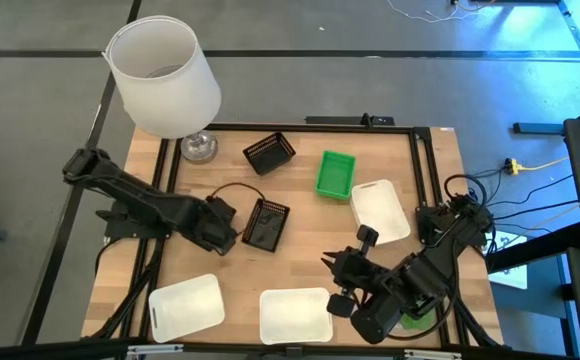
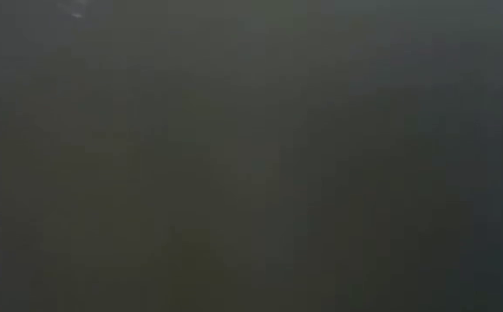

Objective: Stack baskets by color
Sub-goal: Stack the left black bin on top of the bottom right black bin

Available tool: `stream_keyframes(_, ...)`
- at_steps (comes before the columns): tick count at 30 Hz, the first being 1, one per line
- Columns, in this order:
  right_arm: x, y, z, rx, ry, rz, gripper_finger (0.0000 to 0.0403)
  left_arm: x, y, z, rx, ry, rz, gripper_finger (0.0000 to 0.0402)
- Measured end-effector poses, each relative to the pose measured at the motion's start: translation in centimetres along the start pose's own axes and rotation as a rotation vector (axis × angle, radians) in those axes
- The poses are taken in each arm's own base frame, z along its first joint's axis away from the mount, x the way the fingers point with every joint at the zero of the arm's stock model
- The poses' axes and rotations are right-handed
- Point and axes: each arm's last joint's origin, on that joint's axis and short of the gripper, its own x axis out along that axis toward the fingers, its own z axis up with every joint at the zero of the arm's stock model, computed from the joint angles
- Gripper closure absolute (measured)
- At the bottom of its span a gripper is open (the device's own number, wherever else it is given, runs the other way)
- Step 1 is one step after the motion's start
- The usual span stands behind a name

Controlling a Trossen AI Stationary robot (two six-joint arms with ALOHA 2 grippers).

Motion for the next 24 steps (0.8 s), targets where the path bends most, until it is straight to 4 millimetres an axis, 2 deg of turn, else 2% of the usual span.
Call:
stream_keyframes(13, -0.1, 0.1, -0.1, 0.002, -0.002, 0.005, 0.0352, 3.1, -2.0, -0.3, 0.039, -0.022, 0.098, 0.0335)
stream_keyframes(24, -0.1, 0.1, -0.1, 0.003, -0.003, 0.006, 0.0352, 3.1, -2.1, -0.6, 0.024, -0.021, 0.097, 0.0335)
